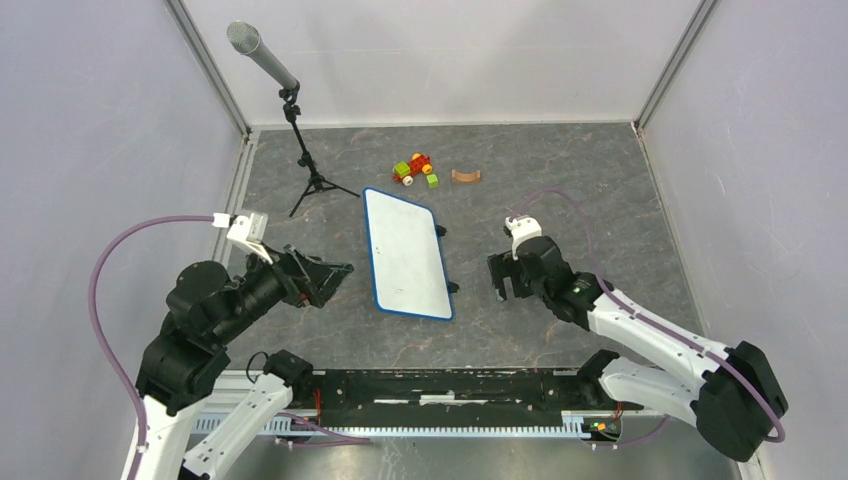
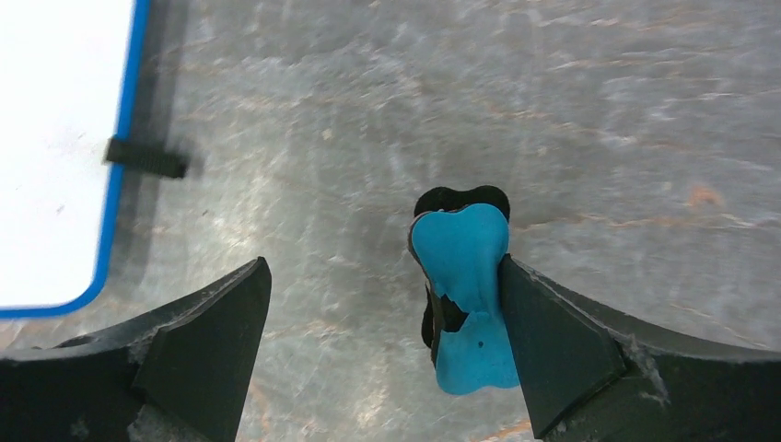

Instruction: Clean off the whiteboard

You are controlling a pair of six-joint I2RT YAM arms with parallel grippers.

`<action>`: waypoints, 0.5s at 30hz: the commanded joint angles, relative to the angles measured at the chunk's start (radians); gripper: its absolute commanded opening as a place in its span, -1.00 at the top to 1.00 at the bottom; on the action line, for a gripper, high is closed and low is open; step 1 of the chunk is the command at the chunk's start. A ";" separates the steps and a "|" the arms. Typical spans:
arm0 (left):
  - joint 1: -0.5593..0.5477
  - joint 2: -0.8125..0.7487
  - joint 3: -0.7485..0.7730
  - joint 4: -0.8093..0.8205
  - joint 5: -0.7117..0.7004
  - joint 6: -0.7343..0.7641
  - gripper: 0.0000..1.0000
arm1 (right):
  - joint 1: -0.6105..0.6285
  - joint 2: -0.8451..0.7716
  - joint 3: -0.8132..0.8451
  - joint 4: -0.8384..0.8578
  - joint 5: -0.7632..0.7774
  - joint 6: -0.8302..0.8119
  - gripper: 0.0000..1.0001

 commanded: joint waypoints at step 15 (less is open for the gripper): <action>-0.188 0.421 -0.035 0.370 0.173 -0.122 -0.49 | -0.007 -0.263 -0.106 0.142 -0.061 -0.041 -0.74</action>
